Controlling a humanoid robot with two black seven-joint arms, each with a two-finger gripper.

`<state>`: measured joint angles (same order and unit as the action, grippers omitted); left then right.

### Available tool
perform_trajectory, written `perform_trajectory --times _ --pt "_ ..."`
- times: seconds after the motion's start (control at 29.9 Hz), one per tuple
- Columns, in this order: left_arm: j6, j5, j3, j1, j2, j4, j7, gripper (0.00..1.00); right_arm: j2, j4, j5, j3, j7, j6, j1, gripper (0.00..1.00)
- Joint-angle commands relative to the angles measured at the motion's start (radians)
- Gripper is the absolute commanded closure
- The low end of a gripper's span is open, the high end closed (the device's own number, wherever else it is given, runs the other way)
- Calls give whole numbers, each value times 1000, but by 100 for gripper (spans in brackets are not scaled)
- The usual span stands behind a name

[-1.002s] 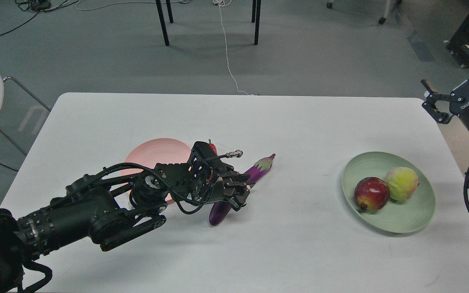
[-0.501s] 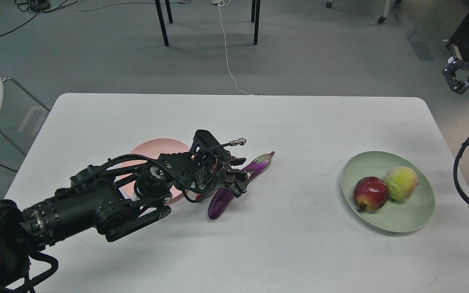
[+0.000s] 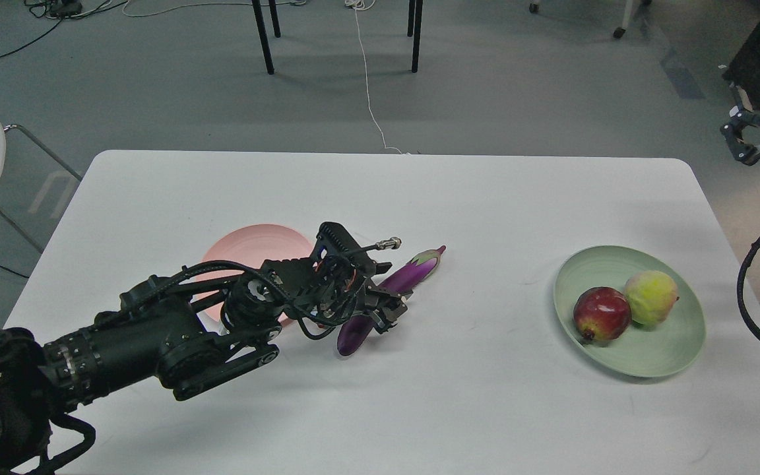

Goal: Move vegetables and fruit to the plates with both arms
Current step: 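Reach the left hand down and grasp the purple eggplant, then lift the eggplant and lower it onto the pink plate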

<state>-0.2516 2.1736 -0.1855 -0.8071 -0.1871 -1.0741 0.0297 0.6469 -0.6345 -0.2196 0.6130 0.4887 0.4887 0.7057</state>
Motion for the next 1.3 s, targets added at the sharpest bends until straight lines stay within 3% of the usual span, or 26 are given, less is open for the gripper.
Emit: perform_trajectory --times 0.0,0.3,0.47,0.6,0.73,0.87,1.0,1.1,1.2,1.24,1.27 --pt "0 -4 11 -3 -2 23 1 57 -12 4 -1 7 0 0 -14 1" --pt "-2 -8 6 -15 5 26 1 81 -58 33 -7 19 0 0 -15 1" --pt "-2 -11 -6 -23 -14 -13 2 86 -89 35 -7 25 0 0 -14 1" --pt "-3 -105 -44 -50 -121 -151 -11 86 -90 56 -7 62 0 0 -8 1" --pt "-9 -172 -62 -92 -277 -248 -10 85 -90 87 -7 85 0 0 0 1" --pt "-9 -175 -46 -89 -415 -250 6 83 -98 111 -7 106 0 0 -2 1" --pt "-2 -173 -26 -41 -489 -233 48 81 -150 111 -7 106 0 0 -2 1" --pt "2 -173 -25 -11 -497 -198 53 79 -164 110 -7 106 0 0 -2 1" --pt "5 -175 -25 14 -497 -190 53 71 -164 110 -7 103 0 0 -2 1" --pt "5 -176 -26 22 -491 -191 52 65 -164 110 -7 102 0 0 -2 1" --pt "6 -176 -31 25 -488 -191 47 52 -164 110 -7 100 0 0 0 1"
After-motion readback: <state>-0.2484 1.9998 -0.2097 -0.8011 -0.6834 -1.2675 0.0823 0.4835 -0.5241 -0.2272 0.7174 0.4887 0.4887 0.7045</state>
